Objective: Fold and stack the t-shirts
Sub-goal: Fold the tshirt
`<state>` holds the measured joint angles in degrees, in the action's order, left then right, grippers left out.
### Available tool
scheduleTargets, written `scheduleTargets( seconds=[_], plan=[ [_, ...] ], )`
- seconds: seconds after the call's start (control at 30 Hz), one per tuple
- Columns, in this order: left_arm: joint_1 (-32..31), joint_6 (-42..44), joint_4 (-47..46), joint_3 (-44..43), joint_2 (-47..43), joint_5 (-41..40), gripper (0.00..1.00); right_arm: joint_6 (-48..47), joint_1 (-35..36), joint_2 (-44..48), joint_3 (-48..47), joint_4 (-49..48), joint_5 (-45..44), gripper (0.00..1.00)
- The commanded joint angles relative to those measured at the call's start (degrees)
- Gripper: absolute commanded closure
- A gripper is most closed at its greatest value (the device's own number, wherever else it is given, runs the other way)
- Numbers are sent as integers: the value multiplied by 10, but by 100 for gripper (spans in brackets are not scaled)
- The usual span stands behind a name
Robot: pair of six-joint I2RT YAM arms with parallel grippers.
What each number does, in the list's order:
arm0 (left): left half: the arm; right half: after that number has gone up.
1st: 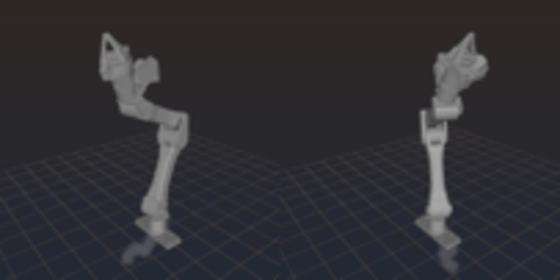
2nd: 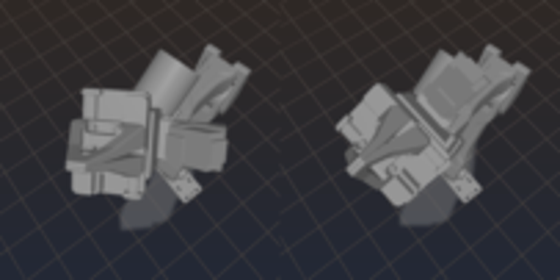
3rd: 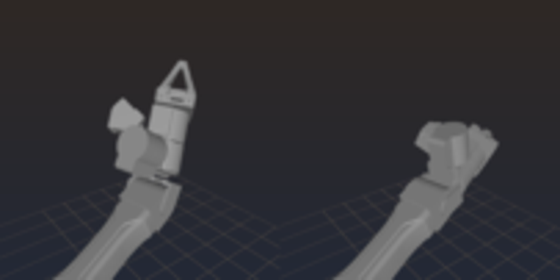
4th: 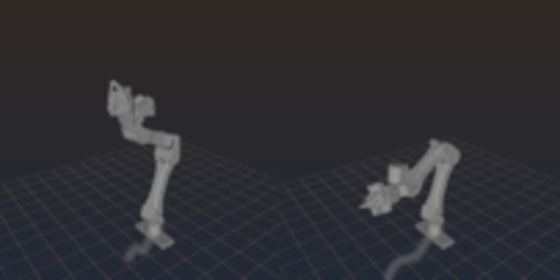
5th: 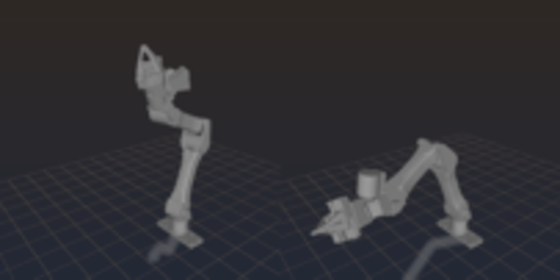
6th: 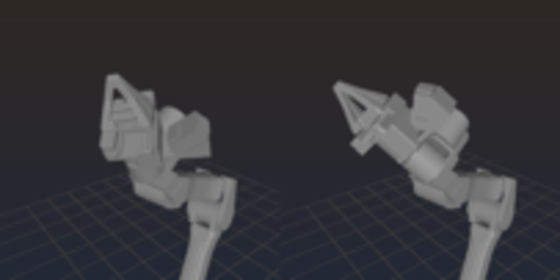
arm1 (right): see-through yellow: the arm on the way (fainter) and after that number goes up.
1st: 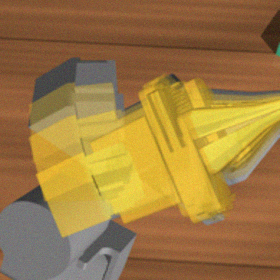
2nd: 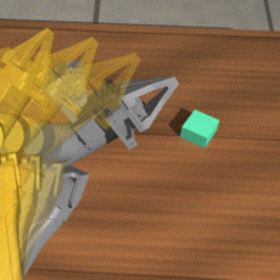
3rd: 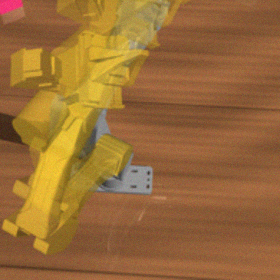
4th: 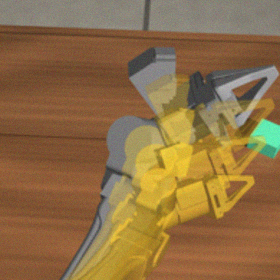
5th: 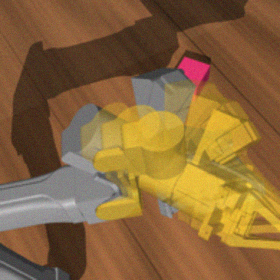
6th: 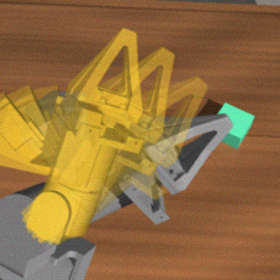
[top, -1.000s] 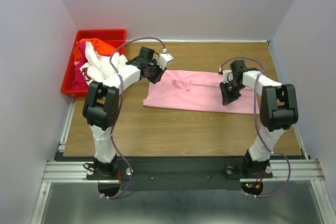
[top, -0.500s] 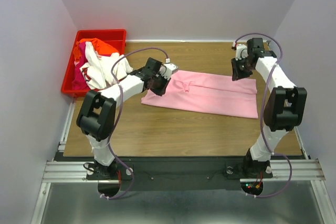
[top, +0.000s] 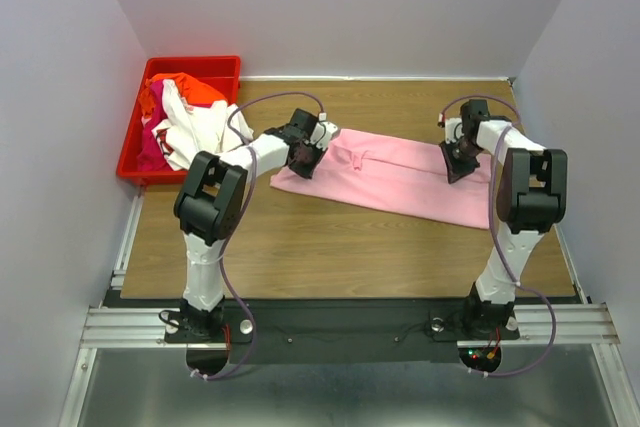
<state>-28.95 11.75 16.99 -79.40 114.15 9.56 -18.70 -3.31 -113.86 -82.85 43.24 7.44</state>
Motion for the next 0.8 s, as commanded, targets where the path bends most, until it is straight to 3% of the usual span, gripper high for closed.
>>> scheduleTargets(
  seconds=[0.0,0.17,0.2,0.27,0.3,0.33,0.4,0.47,0.6,0.77],
  plan=[
    [19,21,23,-56,46,-39,96,-13,3,15,42,-12,5,82],
    [44,76,56,-229,158,-65,96,-17,32,71,161,4,62,87],
    [44,88,82,-318,181,-71,96,-14,66,106,178,8,102,87],
    [44,108,101,-407,245,-82,95,10,115,142,209,15,140,87],
    [44,122,120,-449,262,-80,95,23,164,171,209,23,185,85],
    [44,129,128,-524,287,-69,94,48,182,181,202,25,211,84],
    [44,132,131,-573,290,-61,93,77,189,197,159,32,243,82],
    [44,122,114,-554,251,-49,92,80,178,206,121,52,225,81],
    [44,85,16,-389,124,-3,87,53,166,227,80,52,178,77],
    [29,34,12,-264,52,57,85,17,166,182,88,40,142,79]
  ],
)
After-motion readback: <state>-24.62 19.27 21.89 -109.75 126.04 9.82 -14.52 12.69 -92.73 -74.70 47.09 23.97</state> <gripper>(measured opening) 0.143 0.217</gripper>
